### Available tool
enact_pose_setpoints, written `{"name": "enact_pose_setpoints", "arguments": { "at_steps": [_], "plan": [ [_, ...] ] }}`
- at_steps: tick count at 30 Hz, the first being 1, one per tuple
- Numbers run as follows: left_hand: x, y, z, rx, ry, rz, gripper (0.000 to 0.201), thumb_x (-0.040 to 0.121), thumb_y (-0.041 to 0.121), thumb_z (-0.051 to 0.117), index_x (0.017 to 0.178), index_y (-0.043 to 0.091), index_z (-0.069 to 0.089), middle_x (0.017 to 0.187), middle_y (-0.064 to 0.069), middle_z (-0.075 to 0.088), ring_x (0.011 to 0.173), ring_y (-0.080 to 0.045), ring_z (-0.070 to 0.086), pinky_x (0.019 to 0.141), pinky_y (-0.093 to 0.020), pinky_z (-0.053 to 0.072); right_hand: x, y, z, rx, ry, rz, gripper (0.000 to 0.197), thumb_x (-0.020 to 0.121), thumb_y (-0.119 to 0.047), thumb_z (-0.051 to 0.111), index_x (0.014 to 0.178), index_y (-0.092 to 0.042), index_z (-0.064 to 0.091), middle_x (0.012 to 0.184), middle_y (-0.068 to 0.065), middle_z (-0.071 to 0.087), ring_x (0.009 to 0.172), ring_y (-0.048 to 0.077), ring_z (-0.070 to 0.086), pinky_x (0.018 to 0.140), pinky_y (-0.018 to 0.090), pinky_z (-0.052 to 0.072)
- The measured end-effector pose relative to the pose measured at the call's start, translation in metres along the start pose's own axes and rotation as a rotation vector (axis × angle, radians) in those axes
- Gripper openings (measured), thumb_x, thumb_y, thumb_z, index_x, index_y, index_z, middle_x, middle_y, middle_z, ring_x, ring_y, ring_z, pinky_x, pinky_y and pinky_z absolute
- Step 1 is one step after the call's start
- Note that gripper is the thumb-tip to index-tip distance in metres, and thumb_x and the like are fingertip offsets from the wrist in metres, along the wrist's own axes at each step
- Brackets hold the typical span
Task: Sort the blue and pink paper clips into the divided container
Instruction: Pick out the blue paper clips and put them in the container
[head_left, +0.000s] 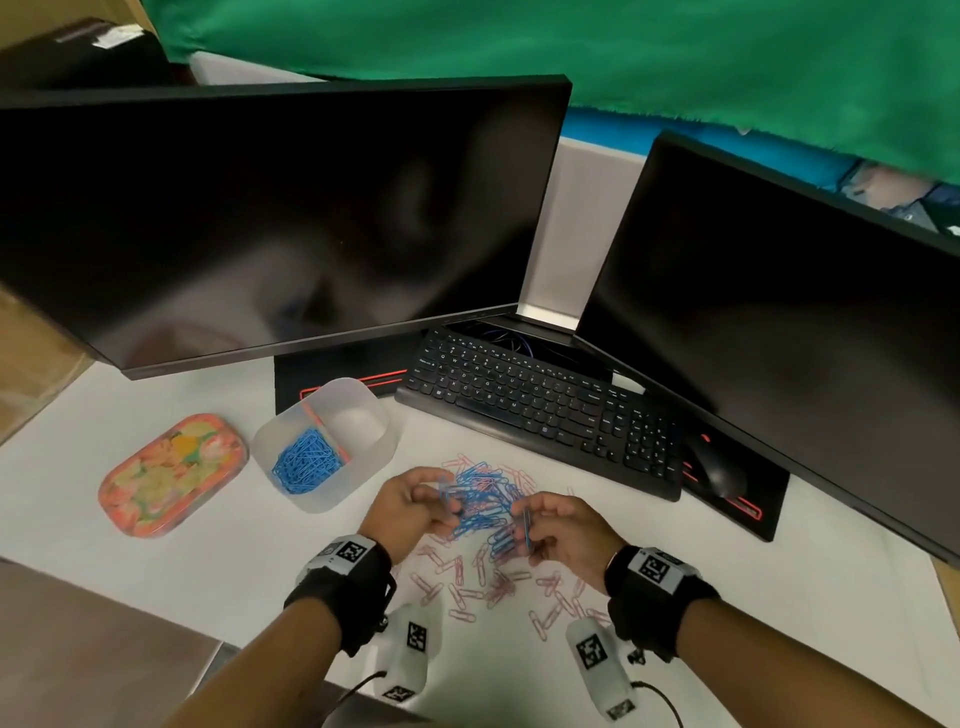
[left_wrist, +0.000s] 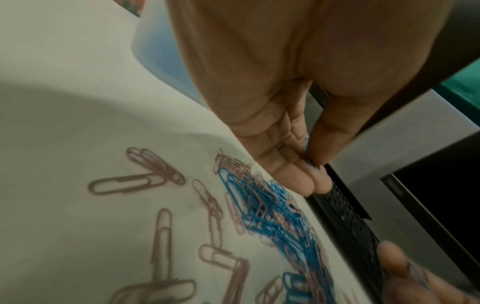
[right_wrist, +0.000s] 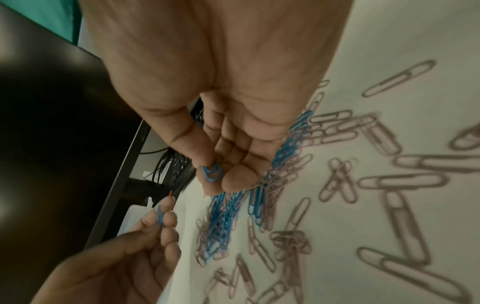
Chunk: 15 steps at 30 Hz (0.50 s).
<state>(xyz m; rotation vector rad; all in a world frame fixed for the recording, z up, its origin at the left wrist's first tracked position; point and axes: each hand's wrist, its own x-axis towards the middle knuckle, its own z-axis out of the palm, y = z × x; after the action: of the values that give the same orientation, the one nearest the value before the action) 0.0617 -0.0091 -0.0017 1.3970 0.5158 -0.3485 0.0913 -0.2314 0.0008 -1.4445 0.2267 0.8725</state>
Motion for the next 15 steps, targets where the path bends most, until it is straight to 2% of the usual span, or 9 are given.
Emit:
{"name": "enact_pose_setpoints", "arguments": {
  "at_steps": [2, 6, 8, 9, 11, 12, 14, 15],
  "plan": [
    [0.0, 0.003, -0.007, -0.052, 0.011, 0.008, 0.041, 0.077, -0.024, 0.048, 0.104, 0.004, 0.061, 0.076, -0.02, 0.065, 0.063, -0.027, 0.067, 0.063, -0.034, 0.06, 0.003, -0.002, 0.004, 0.079, -0.001, 0.011, 0.033, 0.082, 0.017, 0.039, 0.096, 0.0, 0.063, 0.074, 0.014, 0.06, 0.061, 0.026, 0.056, 0.055, 0.031, 0.048],
    [0.001, 0.007, -0.02, -0.109, 0.038, -0.008, 0.035, 0.077, -0.023, 0.032, 0.088, -0.001, 0.057, 0.067, -0.013, 0.058, 0.064, -0.029, 0.063, 0.071, -0.039, 0.058, 0.013, -0.009, 0.013, 0.112, 0.024, 0.057, 0.025, 0.081, 0.012, 0.04, 0.088, -0.002, 0.06, 0.069, 0.014, 0.054, 0.055, 0.022, 0.05, 0.054, 0.031, 0.044],
    [0.002, 0.006, -0.026, -0.085, 0.069, -0.024, 0.03, 0.078, -0.019, 0.033, 0.08, 0.001, 0.056, 0.062, -0.011, 0.052, 0.058, -0.025, 0.053, 0.061, -0.031, 0.053, 0.019, -0.01, 0.018, -0.039, 0.039, 0.052, 0.016, 0.083, 0.005, 0.047, 0.083, -0.006, 0.06, 0.066, 0.01, 0.052, 0.052, 0.019, 0.046, 0.051, 0.028, 0.038],
    [0.002, 0.004, -0.029, -0.024, 0.091, -0.024, 0.028, 0.08, -0.016, 0.037, 0.077, 0.003, 0.057, 0.059, -0.008, 0.05, 0.055, -0.022, 0.047, 0.057, -0.027, 0.047, 0.021, -0.011, 0.021, -0.233, 0.045, 0.013, 0.011, 0.085, -0.002, 0.052, 0.082, -0.009, 0.06, 0.066, 0.004, 0.054, 0.053, 0.015, 0.047, 0.052, 0.026, 0.038],
    [0.002, -0.001, -0.033, 0.253, 0.137, 0.036, 0.023, 0.085, -0.004, 0.05, 0.072, 0.011, 0.06, 0.057, 0.002, 0.053, 0.054, -0.017, 0.045, 0.056, -0.023, 0.04, 0.025, -0.01, 0.028, -0.684, 0.077, -0.126, 0.008, 0.086, -0.009, 0.057, 0.083, -0.014, 0.062, 0.074, -0.008, 0.058, 0.066, 0.007, 0.053, 0.062, 0.023, 0.045],
    [0.001, -0.004, -0.033, 0.436, 0.143, 0.087, 0.019, 0.085, 0.003, 0.057, 0.072, 0.015, 0.062, 0.062, 0.006, 0.057, 0.057, -0.013, 0.048, 0.057, -0.019, 0.04, 0.026, -0.009, 0.032, -0.844, 0.095, -0.202, 0.009, 0.085, -0.008, 0.057, 0.084, -0.015, 0.063, 0.077, -0.01, 0.058, 0.071, 0.008, 0.054, 0.066, 0.02, 0.044],
    [-0.002, -0.008, -0.03, 0.8, 0.09, 0.198, 0.009, 0.084, 0.012, 0.063, 0.078, 0.019, 0.064, 0.079, 0.009, 0.059, 0.07, -0.009, 0.053, 0.059, -0.009, 0.038, 0.028, -0.006, 0.037, -1.056, 0.111, -0.316, 0.014, 0.084, -0.006, 0.055, 0.092, -0.012, 0.064, 0.085, -0.006, 0.056, 0.078, 0.013, 0.053, 0.065, 0.016, 0.039],
    [-0.002, -0.011, -0.028, 0.957, 0.045, 0.252, 0.006, 0.085, 0.015, 0.062, 0.084, 0.021, 0.064, 0.086, 0.008, 0.057, 0.077, -0.01, 0.054, 0.065, -0.01, 0.038, 0.03, -0.003, 0.039, -1.147, 0.097, -0.363, 0.017, 0.084, -0.005, 0.056, 0.097, -0.012, 0.064, 0.092, -0.004, 0.057, 0.084, 0.016, 0.054, 0.068, 0.017, 0.038]
  ]
}}
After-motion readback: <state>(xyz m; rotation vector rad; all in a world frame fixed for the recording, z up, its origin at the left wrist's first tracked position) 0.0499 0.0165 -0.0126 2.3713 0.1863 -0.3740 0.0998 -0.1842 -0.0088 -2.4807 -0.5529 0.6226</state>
